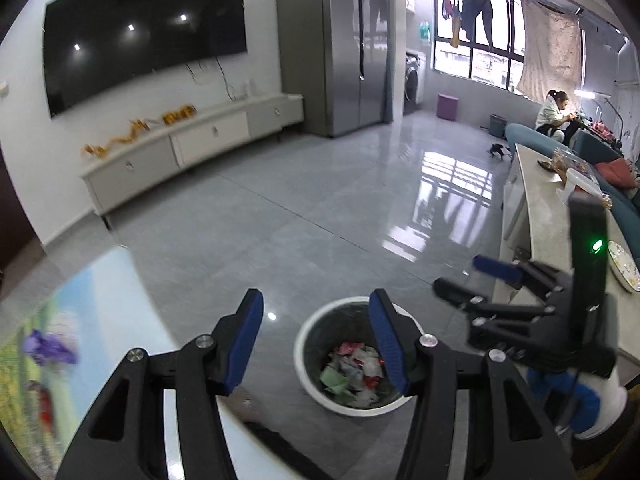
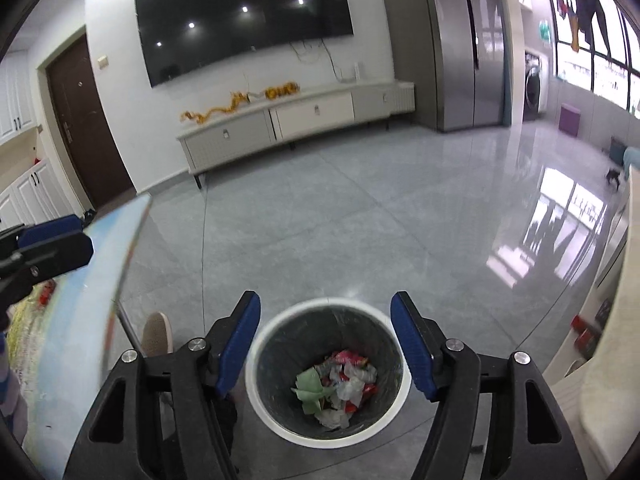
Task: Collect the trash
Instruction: 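Move both open tools back over the coffee table trash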
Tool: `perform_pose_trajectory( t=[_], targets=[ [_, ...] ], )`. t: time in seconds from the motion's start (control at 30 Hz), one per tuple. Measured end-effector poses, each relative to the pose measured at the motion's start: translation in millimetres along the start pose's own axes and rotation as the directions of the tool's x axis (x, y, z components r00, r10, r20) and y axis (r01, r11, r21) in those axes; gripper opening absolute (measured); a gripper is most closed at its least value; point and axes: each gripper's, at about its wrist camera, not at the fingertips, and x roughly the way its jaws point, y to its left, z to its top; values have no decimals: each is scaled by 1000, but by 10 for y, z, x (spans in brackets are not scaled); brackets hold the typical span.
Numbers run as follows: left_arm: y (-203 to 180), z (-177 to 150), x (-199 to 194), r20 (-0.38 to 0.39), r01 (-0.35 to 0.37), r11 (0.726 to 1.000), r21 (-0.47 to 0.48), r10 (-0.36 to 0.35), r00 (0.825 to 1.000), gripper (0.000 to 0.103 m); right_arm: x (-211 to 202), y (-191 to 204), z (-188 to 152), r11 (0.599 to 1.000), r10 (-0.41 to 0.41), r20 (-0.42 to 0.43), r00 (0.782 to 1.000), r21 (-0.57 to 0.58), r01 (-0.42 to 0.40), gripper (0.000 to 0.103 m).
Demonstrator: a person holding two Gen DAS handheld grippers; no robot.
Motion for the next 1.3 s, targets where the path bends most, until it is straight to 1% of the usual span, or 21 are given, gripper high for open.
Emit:
perform_pose_trajectory(
  t=[0.13, 0.3, 0.37, 0.53, 0.67, 0.7, 0.83, 0.97, 1.07, 1.13, 1.2, 1.27, 1.3],
  targets=[
    [68, -40, -415, 52, -63, 998, 25, 62, 997, 53, -432, 217, 111, 999, 7, 78, 997, -32, -5, 70],
    [248, -120, -902, 106, -120, 993, 13, 118, 987, 53, -924, 555, 224, 996, 38, 160, 986, -88, -24, 70],
    [340, -164, -1112, 131, -147, 989, 2, 145, 981, 53, -1087, 661, 264, 994, 51, 189, 981, -106, -32, 70],
    [541, -260, -1505, 178, -182, 983, -33, 185, 966, 54, -1452, 976, 356, 986, 85, 245, 966, -160, -46, 72],
    [733, -384, -1819, 222, -221, 972, -79, 233, 947, 60, -1680, 1244, 445, 977, 113, 274, 955, -206, -56, 73],
    [783, -408, -1868, 227, -227, 970, -88, 241, 943, 60, -1738, 1329, 461, 973, 121, 281, 952, -222, -59, 75],
    [1045, -489, -2045, 241, -254, 957, -143, 282, 929, 61, -1854, 1601, 527, 959, 150, 293, 944, -275, -67, 77],
    [1491, -554, -2205, 242, -305, 930, -207, 351, 905, 62, -1868, 1911, 604, 940, 190, 287, 939, -330, -89, 78],
    [1865, -608, -2301, 228, -368, 898, -242, 421, 878, 62, -1773, 2149, 682, 923, 228, 268, 936, -366, -120, 79],
    [2114, -671, -2317, 204, -413, 873, -260, 467, 860, 62, -1686, 2290, 710, 912, 258, 250, 933, -383, -149, 79],
    [2311, -766, -2302, 179, -442, 853, -277, 498, 849, 62, -1574, 2404, 753, 901, 285, 231, 930, -395, -178, 79],
    [2508, -866, -2262, 144, -459, 837, -298, 515, 845, 62, -1404, 2584, 799, 887, 317, 200, 927, -409, -215, 79],
    [2603, -925, -2218, 124, -461, 832, -308, 516, 848, 62, -1335, 2660, 805, 881, 327, 187, 926, -415, -227, 79]
  ],
)
